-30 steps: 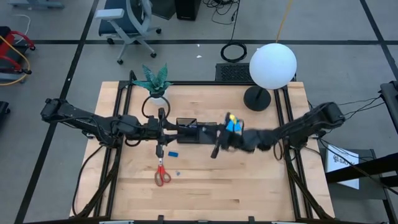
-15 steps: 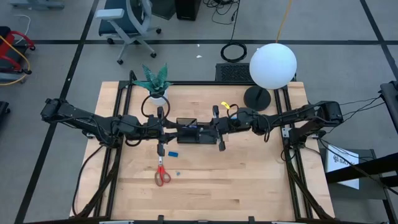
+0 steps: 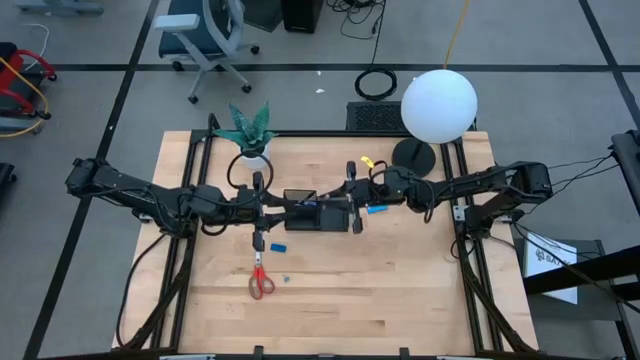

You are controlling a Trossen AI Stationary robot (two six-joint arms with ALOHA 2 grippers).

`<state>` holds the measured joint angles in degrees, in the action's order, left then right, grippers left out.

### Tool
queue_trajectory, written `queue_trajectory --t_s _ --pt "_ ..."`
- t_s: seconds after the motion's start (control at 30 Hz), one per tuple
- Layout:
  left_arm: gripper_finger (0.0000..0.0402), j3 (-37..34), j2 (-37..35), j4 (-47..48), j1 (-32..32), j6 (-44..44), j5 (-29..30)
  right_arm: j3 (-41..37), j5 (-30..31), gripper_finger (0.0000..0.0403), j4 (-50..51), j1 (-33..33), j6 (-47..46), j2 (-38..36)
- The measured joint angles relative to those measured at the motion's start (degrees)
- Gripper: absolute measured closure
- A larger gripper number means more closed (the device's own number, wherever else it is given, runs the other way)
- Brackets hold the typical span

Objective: Pick and place office supplies into organizer
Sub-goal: Put the gray marker into the black desk organizer

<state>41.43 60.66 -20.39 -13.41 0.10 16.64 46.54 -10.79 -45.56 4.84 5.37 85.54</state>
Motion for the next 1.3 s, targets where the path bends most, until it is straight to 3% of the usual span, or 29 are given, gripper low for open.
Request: queue_trajectory --t_s 0.5,0.7,0.97,1.3 --pt "0.0282 0.0 0.0 -0.4 0.0 0.2 0.0 0.0 -0.1 0.0367 1.2 1.1 1.1 0.0" --pt "0.0282 0.0 0.0 -0.4 0.0 0.2 0.0 0.0 -4.6 0.0367 0.7 2.3 1.2 0.0" --pt "0.0282 0.0 0.1 0.1 0.0 1.4 2.0 0.0 -4.6 0.0367 0.7 3.1 1.3 0.0" --pt "0.0282 0.0 0.1 0.1 0.0 1.5 2.0 -1.2 -5.0 0.0367 -6.8 3.2 1.3 3.2"
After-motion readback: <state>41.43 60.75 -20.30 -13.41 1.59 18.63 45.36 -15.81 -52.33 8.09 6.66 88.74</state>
